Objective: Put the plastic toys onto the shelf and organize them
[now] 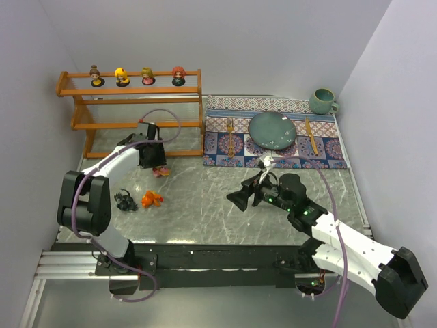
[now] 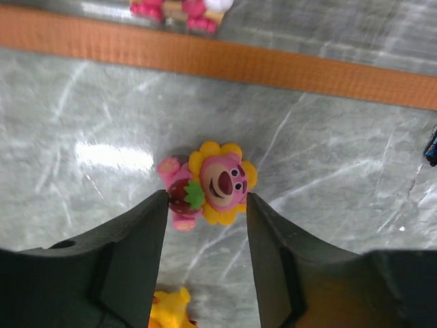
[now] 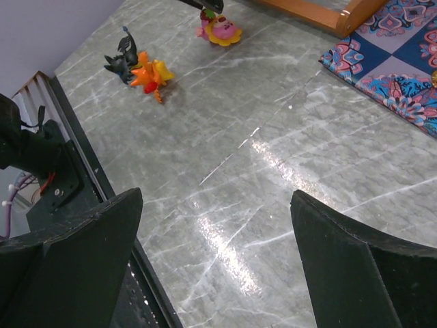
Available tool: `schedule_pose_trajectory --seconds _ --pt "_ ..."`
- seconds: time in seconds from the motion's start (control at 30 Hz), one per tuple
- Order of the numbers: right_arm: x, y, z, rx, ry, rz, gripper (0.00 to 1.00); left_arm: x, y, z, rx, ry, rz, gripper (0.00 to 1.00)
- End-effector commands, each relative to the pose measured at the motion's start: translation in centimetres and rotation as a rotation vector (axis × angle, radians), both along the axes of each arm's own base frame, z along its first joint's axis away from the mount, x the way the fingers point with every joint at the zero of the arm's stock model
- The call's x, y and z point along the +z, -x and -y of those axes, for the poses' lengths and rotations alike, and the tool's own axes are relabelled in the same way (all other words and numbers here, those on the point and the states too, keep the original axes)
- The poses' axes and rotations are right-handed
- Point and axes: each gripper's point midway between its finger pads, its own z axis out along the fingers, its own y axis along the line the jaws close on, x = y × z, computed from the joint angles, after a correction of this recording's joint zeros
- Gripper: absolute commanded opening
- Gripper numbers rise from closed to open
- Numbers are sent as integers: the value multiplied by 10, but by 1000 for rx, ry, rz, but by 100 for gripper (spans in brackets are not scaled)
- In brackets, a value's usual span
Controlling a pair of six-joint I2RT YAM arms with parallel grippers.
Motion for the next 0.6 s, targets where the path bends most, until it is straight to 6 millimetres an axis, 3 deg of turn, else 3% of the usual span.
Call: schedule_pose_trajectory --seconds 0.0,0.17,0.57 --pt "0 -1 5 -33 -11 5 96 1 5 6 147 91 -34 53" --pt "0 -2 5 -32 -8 4 96 -4 6 1 286 107 -43 49" --pt "-4 -2 7 -33 9 14 96 -10 18 -5 374 107 -71 44"
